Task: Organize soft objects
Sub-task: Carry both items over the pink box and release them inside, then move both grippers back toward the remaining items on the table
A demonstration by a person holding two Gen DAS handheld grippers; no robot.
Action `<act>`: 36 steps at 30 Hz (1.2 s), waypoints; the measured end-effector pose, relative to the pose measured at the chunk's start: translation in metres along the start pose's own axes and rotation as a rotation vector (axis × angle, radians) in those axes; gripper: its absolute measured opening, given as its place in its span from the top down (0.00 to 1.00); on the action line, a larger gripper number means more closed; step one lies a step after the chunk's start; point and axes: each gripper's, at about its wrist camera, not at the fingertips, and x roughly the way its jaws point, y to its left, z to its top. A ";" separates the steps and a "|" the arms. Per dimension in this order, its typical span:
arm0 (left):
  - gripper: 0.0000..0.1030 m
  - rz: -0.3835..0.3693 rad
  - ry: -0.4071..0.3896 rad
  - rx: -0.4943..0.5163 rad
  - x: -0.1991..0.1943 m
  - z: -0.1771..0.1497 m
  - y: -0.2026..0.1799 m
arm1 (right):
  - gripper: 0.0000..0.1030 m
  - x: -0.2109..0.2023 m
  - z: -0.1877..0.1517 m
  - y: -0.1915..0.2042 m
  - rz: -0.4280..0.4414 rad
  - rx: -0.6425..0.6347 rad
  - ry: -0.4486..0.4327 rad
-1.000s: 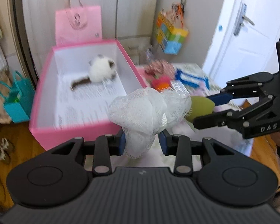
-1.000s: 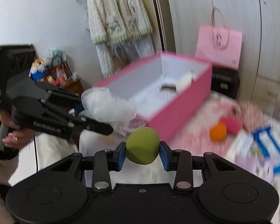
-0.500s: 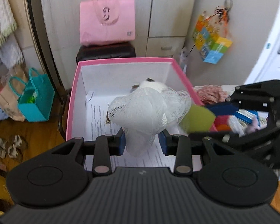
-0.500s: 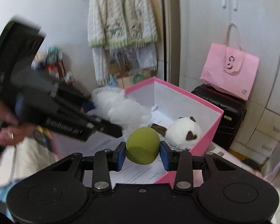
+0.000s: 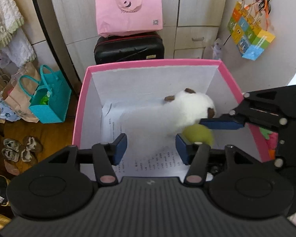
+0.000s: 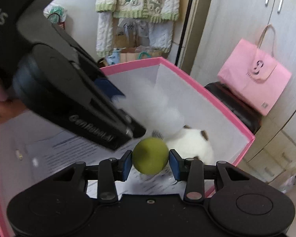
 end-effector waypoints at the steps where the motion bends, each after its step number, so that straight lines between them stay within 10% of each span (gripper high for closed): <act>1: 0.40 -0.002 -0.006 -0.003 -0.002 0.000 0.000 | 0.54 0.000 0.000 -0.001 -0.001 0.002 -0.006; 16: 0.38 -0.105 -0.107 0.065 -0.110 -0.055 -0.012 | 0.52 -0.101 -0.041 -0.007 0.070 0.241 -0.127; 36: 0.26 -0.284 -0.178 0.312 -0.225 -0.135 -0.095 | 0.33 -0.252 -0.109 0.062 -0.011 0.232 -0.131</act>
